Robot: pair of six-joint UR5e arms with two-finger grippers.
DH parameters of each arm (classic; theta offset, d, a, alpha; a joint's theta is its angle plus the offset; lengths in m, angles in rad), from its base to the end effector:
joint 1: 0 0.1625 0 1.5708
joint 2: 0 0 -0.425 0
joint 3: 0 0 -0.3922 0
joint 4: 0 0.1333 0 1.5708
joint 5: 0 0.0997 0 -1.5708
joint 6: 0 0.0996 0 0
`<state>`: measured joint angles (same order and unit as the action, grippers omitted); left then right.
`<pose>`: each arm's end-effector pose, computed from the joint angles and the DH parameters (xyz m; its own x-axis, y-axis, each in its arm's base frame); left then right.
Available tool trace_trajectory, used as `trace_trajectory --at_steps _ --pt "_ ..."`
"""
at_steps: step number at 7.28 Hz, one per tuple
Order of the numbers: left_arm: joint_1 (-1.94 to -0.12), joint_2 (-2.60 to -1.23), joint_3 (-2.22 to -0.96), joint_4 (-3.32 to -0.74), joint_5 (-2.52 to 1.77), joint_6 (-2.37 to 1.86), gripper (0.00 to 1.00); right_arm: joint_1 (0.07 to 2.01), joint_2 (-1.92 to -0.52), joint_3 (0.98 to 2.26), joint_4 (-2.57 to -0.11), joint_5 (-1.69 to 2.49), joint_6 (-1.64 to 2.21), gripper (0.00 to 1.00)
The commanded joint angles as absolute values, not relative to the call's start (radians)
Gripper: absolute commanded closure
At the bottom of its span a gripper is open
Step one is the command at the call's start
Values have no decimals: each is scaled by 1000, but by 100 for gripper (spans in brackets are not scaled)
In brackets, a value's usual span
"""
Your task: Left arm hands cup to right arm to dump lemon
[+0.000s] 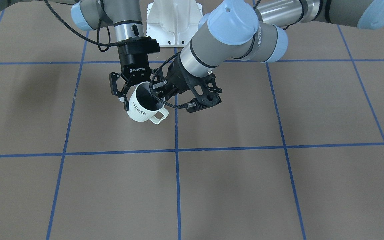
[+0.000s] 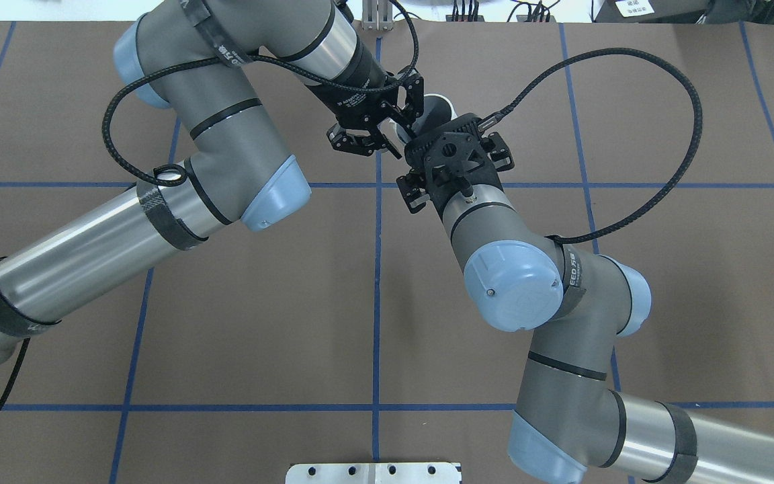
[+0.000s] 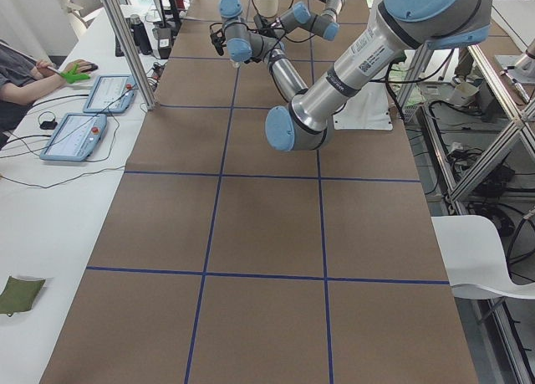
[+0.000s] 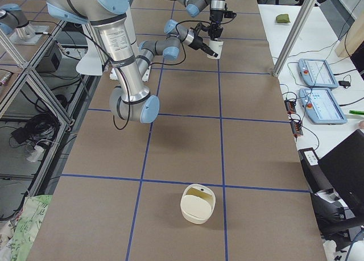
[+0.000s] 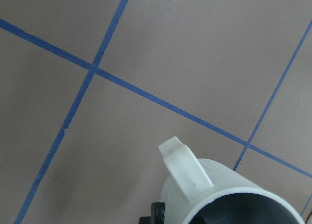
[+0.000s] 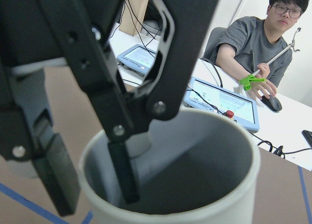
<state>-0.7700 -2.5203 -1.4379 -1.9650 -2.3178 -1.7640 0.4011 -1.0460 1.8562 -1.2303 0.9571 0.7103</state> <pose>0.4695 -0.5467 0.0565 0.2378 -0.4268 -0.8725 0.1018 0.9043 -0.4146 -0.4764 -0.4091 0.1884 0.8539 -0.3111 0.4173 -0.2391 0.4776 0.8454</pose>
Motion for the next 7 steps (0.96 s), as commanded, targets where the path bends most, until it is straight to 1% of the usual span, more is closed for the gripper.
trace_trajectory --at_steps 1,2,3,7 --pt "-769 -2520 -1436 -1965 -2318 -1755 88 402 -1045 1856 -1230 957 710 63" --pt "-765 -2519 -1436 -1965 -2322 -1750 100 400 -1046 1856 -1229 959 710 42" --pt "-765 -2519 -1431 -1964 -2322 -1741 100 402 -1046 1856 -1230 960 709 0" --pt "-797 -2519 -1431 -1963 -2324 -1738 100 402 -1046 1856 -1230 959 709 0"
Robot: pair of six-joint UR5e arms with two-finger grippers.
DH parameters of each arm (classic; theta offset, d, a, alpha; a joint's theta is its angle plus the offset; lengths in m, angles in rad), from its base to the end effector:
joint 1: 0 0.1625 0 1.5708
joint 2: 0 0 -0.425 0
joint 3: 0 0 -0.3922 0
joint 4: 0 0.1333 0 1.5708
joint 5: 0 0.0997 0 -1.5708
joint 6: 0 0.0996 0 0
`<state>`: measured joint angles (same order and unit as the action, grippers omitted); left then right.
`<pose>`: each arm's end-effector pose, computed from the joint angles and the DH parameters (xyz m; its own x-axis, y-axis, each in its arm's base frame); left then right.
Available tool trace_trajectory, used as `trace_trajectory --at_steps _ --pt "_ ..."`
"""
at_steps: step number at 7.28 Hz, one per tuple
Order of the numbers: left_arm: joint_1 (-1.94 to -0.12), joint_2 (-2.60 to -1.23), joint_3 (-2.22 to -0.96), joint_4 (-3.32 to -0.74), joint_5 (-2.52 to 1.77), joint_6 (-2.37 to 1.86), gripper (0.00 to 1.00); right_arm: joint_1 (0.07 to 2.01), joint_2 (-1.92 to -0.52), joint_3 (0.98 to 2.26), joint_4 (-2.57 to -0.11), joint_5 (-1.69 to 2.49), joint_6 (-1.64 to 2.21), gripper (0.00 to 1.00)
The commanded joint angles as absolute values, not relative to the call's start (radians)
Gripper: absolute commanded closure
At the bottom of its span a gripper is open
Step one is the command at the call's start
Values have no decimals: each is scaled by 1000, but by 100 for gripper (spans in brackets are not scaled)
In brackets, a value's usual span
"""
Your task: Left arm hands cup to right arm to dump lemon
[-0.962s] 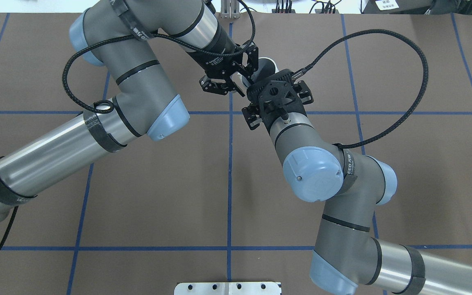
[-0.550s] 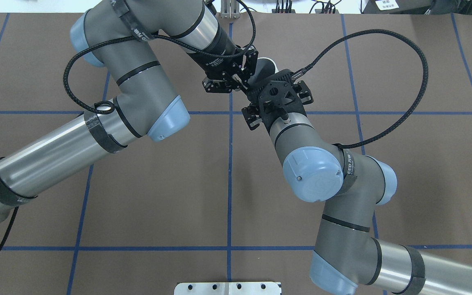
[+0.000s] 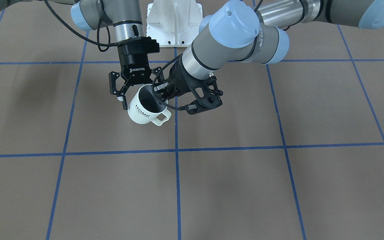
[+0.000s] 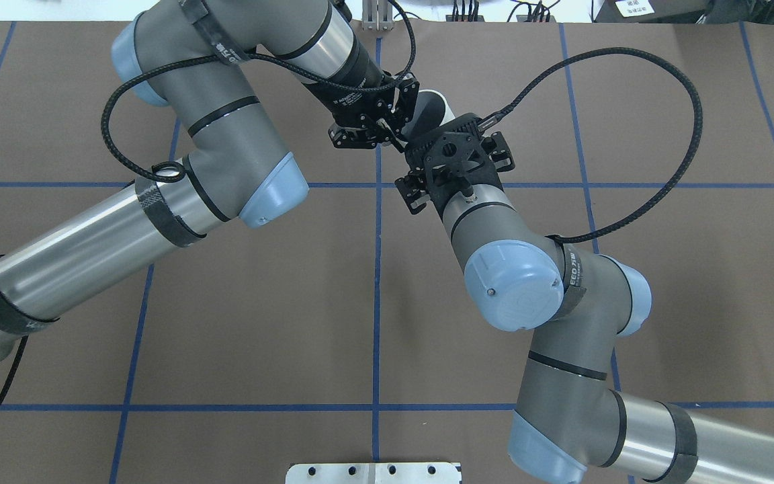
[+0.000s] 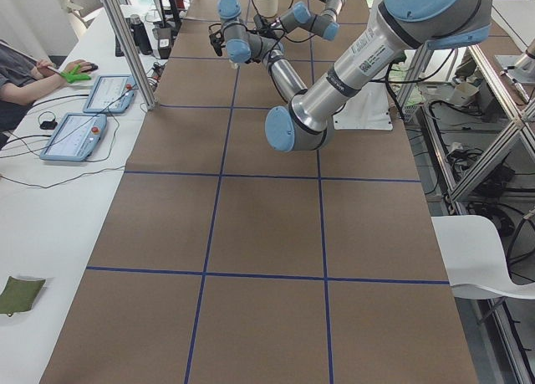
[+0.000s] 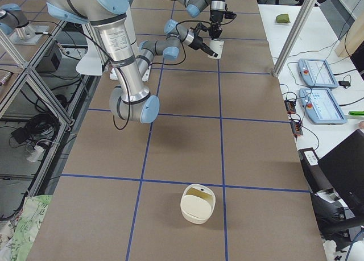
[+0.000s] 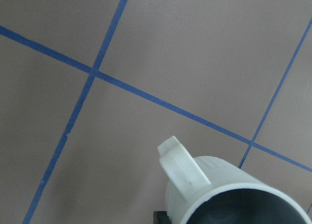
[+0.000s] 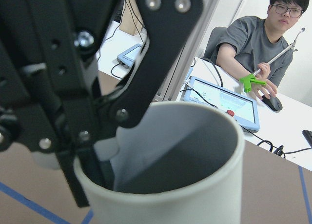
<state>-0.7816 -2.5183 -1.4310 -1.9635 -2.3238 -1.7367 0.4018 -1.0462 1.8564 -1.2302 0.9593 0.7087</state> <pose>0.4651 -0.5534 0.0605 0.2432 -0.4112 -0.8785 0.1031 0.9115 -0.3981 -0.4762 -0.4093 0.1884 0.8536 -0.3127 0.4166 -0.2375 0.4781 0.8456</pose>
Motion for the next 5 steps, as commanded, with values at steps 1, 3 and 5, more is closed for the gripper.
trace_trajectory --at_steps 1,3,5 --pt "-837 -2519 -1431 -1963 -2333 -1740 100 402 -1046 1856 -1230 959 709 0" --pt "-932 -2519 -1424 -1963 -2405 -1744 100 402 -1046 1858 -1230 960 706 0" --pt "-971 -2511 -1373 -1960 -2395 -1730 100 405 -1046 1865 -1226 966 710 0"
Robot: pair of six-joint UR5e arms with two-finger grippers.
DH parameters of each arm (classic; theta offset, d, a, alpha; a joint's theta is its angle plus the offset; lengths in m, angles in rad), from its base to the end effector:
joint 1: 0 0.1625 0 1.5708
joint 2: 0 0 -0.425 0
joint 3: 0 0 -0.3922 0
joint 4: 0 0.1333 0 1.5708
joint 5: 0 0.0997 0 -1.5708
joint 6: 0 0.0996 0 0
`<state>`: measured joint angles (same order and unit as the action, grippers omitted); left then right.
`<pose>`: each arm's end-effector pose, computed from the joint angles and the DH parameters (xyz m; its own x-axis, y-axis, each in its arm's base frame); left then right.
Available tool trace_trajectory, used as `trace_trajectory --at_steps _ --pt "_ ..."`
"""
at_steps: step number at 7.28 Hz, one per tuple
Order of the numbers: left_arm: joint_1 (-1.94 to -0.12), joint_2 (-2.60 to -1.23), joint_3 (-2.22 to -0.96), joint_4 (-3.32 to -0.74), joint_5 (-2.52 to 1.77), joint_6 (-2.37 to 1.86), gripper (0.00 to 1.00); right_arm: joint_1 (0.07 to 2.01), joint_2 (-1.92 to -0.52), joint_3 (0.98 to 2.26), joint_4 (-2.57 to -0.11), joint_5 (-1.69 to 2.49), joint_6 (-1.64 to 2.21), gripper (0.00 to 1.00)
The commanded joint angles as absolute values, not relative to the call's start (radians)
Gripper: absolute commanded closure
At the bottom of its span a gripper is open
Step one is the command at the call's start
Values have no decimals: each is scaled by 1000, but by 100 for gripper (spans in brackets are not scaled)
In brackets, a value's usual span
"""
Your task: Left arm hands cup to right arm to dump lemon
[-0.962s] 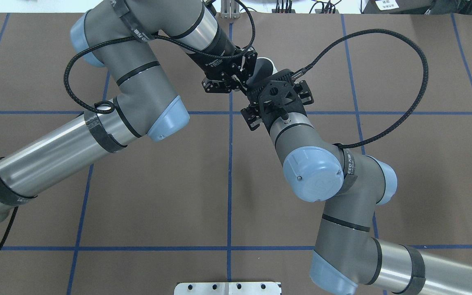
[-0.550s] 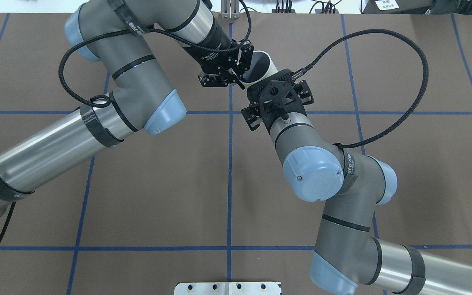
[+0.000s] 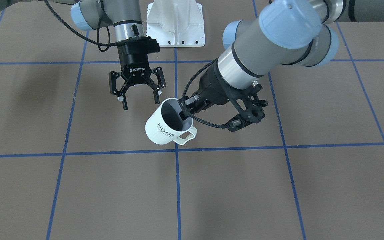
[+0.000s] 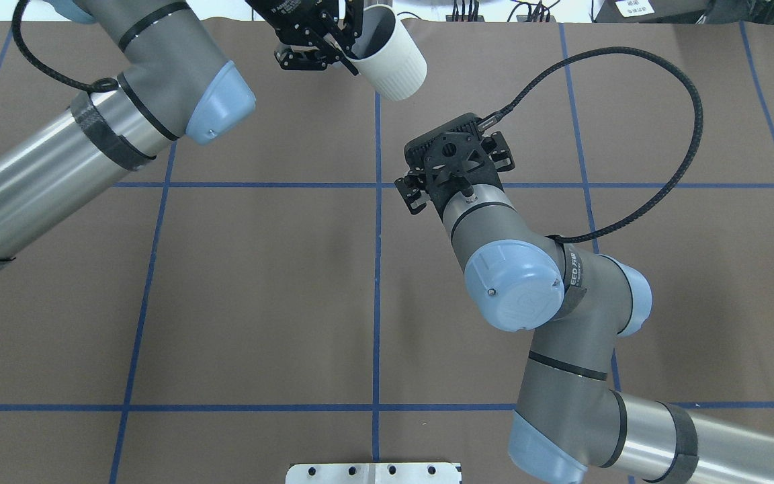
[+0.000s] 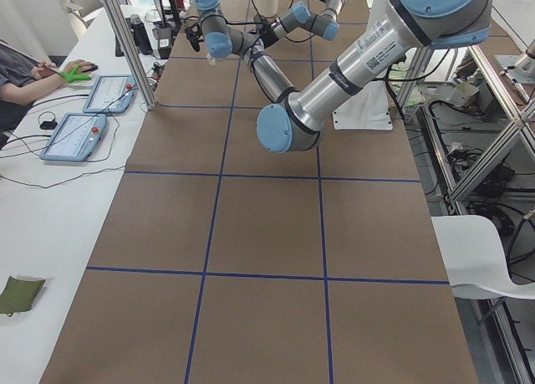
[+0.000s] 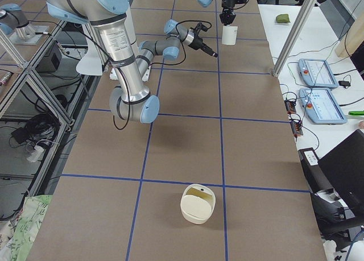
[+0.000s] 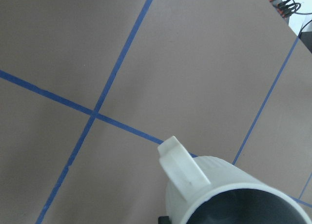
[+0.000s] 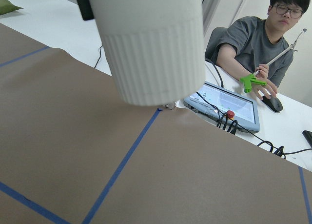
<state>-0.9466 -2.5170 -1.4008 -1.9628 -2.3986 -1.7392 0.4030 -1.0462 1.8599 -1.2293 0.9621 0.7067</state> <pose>0.3755 -0.6239 0.0709 0.2001 -0.4718 -0.8587 0.1891 0.8785 -0.4387 -0.4748 -0.4092 0.1871 0.8518 -0.3151 0.4185 -0.2389 0.4772 0.8457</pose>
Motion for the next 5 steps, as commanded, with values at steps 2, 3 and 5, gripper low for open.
trace_trajectory --at_steps 2,3,5 --pt "-1003 -2438 -1356 -1951 -2252 -1589 100 516 -1045 1887 -1221 1170 716 0" --pt "-1038 -2381 -1356 -1913 -2231 -1434 100 607 -1046 1887 -1226 1342 735 0" --pt "-1104 -2333 -1365 -1721 -2229 -1175 100 794 -1051 1876 -1283 1702 739 0"
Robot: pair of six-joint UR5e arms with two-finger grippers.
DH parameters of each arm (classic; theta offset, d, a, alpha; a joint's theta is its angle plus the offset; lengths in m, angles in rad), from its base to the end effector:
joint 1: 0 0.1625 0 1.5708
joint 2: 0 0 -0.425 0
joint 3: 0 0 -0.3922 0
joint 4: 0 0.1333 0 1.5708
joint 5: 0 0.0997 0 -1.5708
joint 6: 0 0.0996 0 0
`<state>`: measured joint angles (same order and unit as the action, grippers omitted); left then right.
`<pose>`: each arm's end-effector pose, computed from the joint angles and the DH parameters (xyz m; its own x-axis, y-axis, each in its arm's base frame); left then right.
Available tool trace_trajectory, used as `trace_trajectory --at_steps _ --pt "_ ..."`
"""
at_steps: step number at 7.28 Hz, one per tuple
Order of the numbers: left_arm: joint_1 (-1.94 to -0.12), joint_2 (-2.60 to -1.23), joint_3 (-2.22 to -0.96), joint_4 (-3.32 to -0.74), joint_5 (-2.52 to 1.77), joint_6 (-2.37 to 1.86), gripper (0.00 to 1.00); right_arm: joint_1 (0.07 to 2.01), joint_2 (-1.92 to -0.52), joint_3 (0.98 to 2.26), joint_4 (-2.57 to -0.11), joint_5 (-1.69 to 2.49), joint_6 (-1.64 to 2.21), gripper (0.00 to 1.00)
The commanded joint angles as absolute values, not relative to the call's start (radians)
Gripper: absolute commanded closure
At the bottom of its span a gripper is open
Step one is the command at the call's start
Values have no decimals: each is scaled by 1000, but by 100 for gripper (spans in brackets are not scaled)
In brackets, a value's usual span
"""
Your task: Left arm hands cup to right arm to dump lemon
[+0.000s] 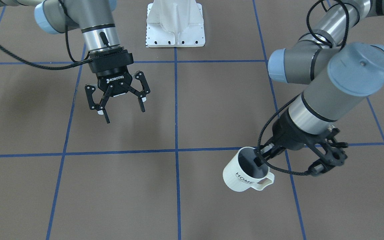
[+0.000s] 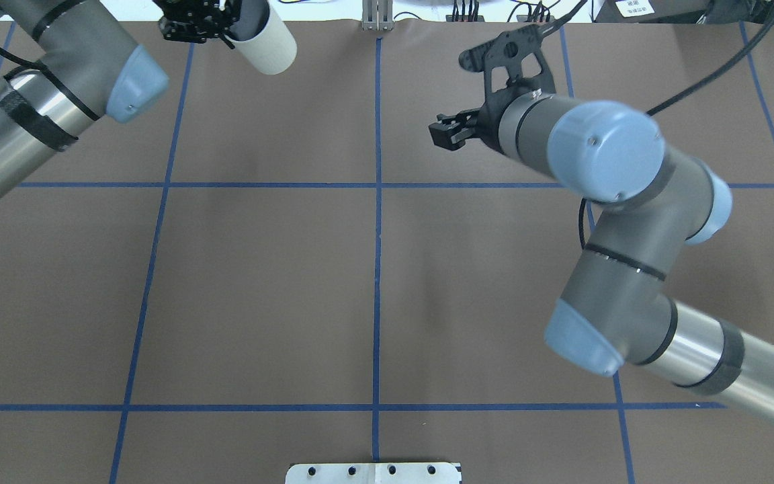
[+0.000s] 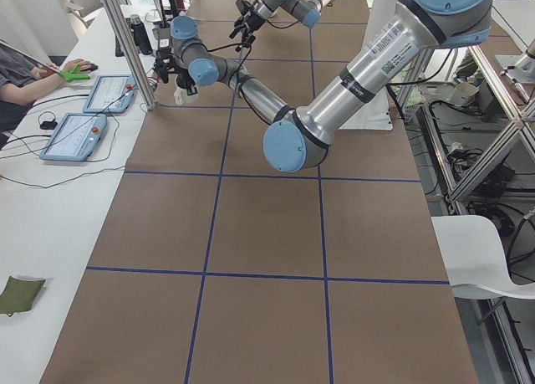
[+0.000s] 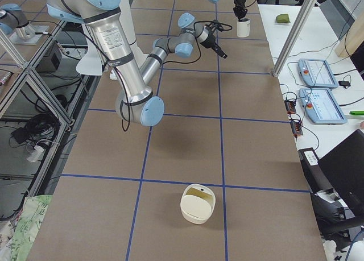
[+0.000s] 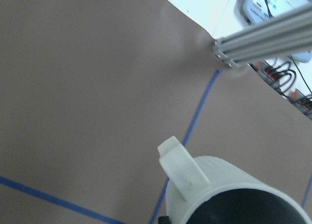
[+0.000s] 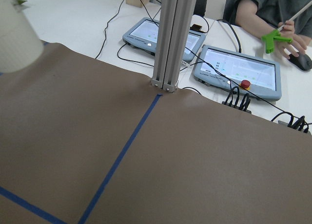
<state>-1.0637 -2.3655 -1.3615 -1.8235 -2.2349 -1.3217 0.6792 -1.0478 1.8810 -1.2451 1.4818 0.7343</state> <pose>0.3039 -0.6951 0.2219 0.4297 -0.3736 -0.8221 0.3714 0.9029 -0.2163 -0.3829 -0.4918 0.1888 0.7202 -0.3688 0.5876 -0.2305 0.6717 0.7041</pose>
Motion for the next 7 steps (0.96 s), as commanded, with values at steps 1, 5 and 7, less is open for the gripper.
trace_trajectory --at_steps 1,5,7 --pt "-1115 -2304 -1368 -1618 -2227 -1016 100 890 -1054 1876 -1358 1899 738 0" --pt "-1177 -1940 -1571 -1562 -2241 -612 100 1135 -1116 1904 -1717 2241 592 0" --pt "-1169 -1771 -1696 -1581 -2241 -627 100 1181 -1193 2010 -1975 2238 329 0"
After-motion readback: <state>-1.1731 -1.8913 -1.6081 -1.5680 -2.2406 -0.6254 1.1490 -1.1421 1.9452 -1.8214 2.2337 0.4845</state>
